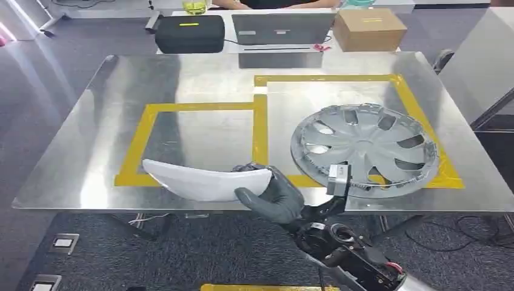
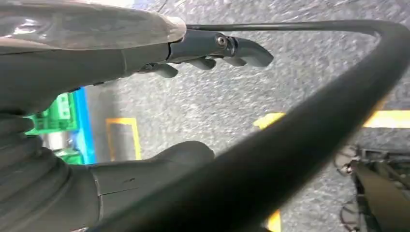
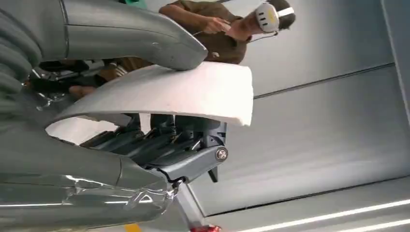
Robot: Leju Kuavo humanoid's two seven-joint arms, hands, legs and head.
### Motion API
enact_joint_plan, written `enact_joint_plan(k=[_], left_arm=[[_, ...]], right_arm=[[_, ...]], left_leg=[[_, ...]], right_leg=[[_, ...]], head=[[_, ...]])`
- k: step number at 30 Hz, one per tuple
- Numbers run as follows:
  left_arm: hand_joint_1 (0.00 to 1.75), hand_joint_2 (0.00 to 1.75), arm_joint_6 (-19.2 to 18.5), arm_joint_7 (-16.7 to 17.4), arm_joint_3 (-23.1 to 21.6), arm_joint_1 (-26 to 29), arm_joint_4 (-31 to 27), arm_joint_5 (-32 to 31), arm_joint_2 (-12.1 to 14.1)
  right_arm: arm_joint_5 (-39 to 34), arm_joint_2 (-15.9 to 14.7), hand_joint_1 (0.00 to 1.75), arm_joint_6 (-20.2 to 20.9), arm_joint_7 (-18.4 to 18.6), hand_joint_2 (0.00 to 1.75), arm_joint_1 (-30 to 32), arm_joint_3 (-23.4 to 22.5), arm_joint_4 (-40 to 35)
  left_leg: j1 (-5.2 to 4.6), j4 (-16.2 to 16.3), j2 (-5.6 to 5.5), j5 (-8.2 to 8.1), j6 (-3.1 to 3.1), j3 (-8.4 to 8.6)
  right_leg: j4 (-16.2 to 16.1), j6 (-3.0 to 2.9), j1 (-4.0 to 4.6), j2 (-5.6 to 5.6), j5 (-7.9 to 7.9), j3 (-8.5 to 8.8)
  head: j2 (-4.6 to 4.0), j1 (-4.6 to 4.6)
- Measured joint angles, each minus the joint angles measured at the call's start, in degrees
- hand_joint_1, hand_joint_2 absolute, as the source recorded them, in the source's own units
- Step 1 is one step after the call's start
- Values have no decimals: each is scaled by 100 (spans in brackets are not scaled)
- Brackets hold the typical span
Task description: Take the parts from the cabinet and place them on the table.
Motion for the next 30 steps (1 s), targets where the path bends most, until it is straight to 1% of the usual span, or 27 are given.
enact_joint_plan(k=[2,7,8,10,13,15,16,18,21,23,26,27,30], left_arm=[[0,175,0,0,0,2,0,-11,-4],[0,175,2,0,0,2,0,-46,-2],[0,175,0,0,0,3,0,-46,-2],[0,175,0,0,0,3,0,-46,-4],[0,175,0,0,0,3,0,-63,-4],[0,175,0,0,0,3,0,-81,-4],[0,175,0,0,0,2,0,-83,-2],[0,175,-9,-11,0,2,0,-109,-4],[0,175,-18,-50,-4,-6,0,-179,-4],[0,175,-28,-63,-15,-19,0,-203,-4],[0,175,-48,-66,-31,-34,0,-221,-4],[0,175,-52,-70,-39,-40,0,-234,-4],[0,175,-52,-83,-48,-50,0,-245,-2]], right_arm=[[0,0,131,0,-2,175,0,-2,0],[0,0,131,-9,-4,175,1,-9,0],[0,0,131,-9,-4,175,1,-11,0],[0,0,131,-9,-4,175,1,-15,0],[0,0,131,-35,-4,175,1,-24,0],[90,0,131,-125,-2,175,-1,-35,0],[195,0,131,-195,-2,175,-6,-37,2],[685,0,131,-500,11,175,-66,-35,17],[1494,52,131,-992,92,175,-390,-4,194],[1807,185,131,-1147,116,175,-689,9,513],[2027,387,131,-1283,120,175,-1031,42,939],[2109,522,131,-1370,120,175,-1206,52,1230],[2420,848,131,-1848,83,175,-1635,94,2045]], left_leg=[[0,-33,0,4,-8,17],[1,-73,0,17,-44,32],[3,-75,0,17,-58,32],[6,-76,0,16,-72,32],[4,-76,0,17,-75,32],[0,-76,-1,16,-75,32],[-2,-76,-1,16,-75,32],[-10,-75,-2,16,-75,31],[-16,-74,-1,16,-75,31],[-16,-72,-2,17,-75,30],[-15,-72,-3,17,-75,31],[-15,-72,-4,18,-75,32],[-14,-71,-19,20,-78,33]], right_leg=[[0,-24,1,-2,-16,3],[0,-48,7,-5,-26,5],[0,-70,12,-6,-25,5],[0,-71,15,-11,-25,8],[0,-71,14,-14,-25,12],[-1,-71,9,-16,-25,16],[-2,-70,6,-16,-25,17],[-2,-69,-3,-17,-24,20],[-2,-67,-9,-16,-22,22],[-2,-67,-9,-17,-21,24],[-2,-69,-9,-19,-19,25],[-2,-69,-8,-21,-19,25],[-2,-69,-6,-35,-20,27]], head=[[0,-28],[0,-85],[0,-94],[0,-96],[0,-94],[0,-94],[0,-92],[0,-87],[0,-83],[0,-85],[0,-79],[0,-81],[0,-92]])
